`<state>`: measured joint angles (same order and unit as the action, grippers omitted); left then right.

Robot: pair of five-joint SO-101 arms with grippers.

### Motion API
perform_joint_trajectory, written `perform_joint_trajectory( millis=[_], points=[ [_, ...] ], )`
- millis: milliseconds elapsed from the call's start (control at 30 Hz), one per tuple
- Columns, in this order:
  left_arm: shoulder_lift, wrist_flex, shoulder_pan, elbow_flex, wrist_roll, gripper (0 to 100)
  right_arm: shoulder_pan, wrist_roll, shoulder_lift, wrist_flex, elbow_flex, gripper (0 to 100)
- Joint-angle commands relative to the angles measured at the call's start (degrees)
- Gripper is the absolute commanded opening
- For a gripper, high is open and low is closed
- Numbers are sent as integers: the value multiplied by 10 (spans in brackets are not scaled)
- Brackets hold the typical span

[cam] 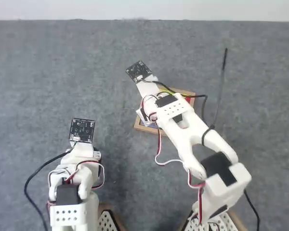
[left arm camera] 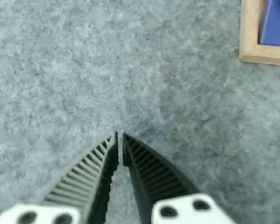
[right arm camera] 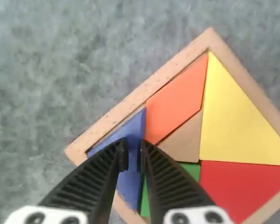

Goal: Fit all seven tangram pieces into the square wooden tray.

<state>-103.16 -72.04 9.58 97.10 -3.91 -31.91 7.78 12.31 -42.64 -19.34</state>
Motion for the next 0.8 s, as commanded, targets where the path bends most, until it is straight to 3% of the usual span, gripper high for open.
perform_joint_trajectory(
  millis=[0, 300, 633, 767],
  points=[
    [-10, -2, -3, -6, -1, 21, 3, 9, 11, 5, 43, 43],
    [-10, -2, -3, -6, -1, 21, 7, 10, 7, 4, 54, 42],
    [-10, -2, -3, -6, -1, 21, 19, 9, -204, -36, -85, 42],
    [-10, -2, -3, -6, -1, 21, 60, 7, -286, -110, -135, 42]
  ],
)
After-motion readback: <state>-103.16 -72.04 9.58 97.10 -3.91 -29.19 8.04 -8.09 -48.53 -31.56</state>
